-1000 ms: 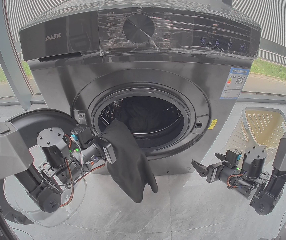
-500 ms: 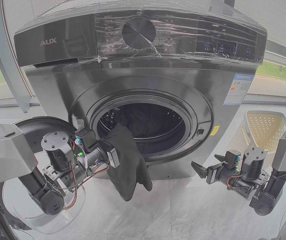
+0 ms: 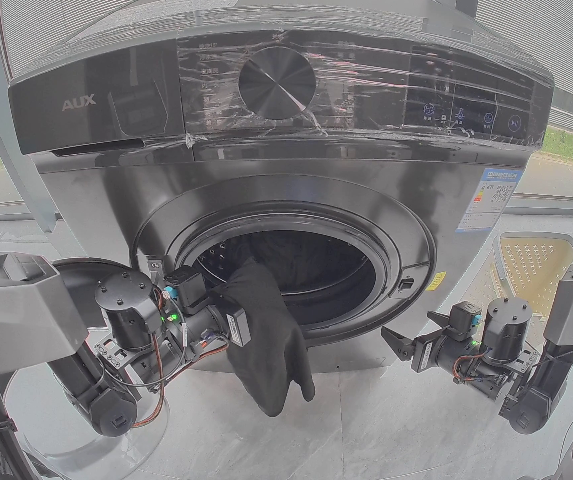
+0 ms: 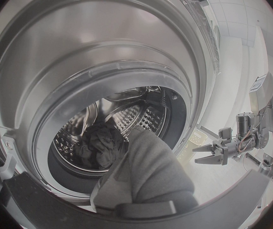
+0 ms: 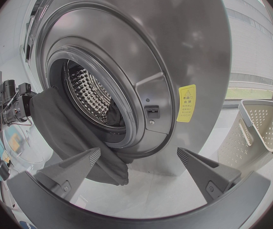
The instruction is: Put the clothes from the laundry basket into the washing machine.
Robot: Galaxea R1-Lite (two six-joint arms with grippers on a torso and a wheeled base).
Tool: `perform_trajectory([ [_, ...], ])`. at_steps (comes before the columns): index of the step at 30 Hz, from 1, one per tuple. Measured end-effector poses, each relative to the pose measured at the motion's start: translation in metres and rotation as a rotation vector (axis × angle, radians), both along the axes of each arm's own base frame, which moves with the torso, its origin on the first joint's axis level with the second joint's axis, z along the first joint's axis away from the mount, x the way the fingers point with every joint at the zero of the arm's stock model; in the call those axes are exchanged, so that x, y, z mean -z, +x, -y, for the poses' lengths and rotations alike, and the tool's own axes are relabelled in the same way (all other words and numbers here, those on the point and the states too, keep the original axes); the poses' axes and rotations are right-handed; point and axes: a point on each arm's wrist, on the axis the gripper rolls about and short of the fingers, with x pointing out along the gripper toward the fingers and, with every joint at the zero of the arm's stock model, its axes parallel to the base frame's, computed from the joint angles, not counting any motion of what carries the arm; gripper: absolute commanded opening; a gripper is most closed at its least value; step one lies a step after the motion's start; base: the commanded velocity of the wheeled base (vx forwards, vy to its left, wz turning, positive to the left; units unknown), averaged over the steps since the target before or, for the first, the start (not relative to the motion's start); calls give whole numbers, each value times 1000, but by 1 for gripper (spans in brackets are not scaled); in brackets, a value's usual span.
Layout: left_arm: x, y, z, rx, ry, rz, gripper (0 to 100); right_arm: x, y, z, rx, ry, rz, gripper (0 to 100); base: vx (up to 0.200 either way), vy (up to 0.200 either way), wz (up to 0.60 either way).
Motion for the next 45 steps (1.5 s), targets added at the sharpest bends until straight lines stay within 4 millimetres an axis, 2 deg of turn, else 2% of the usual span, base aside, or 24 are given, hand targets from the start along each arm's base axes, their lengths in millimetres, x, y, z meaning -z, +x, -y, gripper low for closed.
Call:
perform_trajectory([
  [8,-1,-7,19,21,-8,11,0,-3,-5,-1,-10,1,3,100,0,0,0],
  [14,1,12,42,41,-20,49,0,-5,-7,-2,-19,4,7,100,0,0,0],
  [21,14,50,68,5,-40,77,0,-7,-8,-2,-23,7,14,100,0,0,0],
  [31,46,100,94,-41,-22,52,0,-13,-10,-2,-26,19,36,100,0,0,0],
  [45,39,178,113,-170,-76,131,0,-15,-12,-2,-32,19,39,100,0,0,0],
])
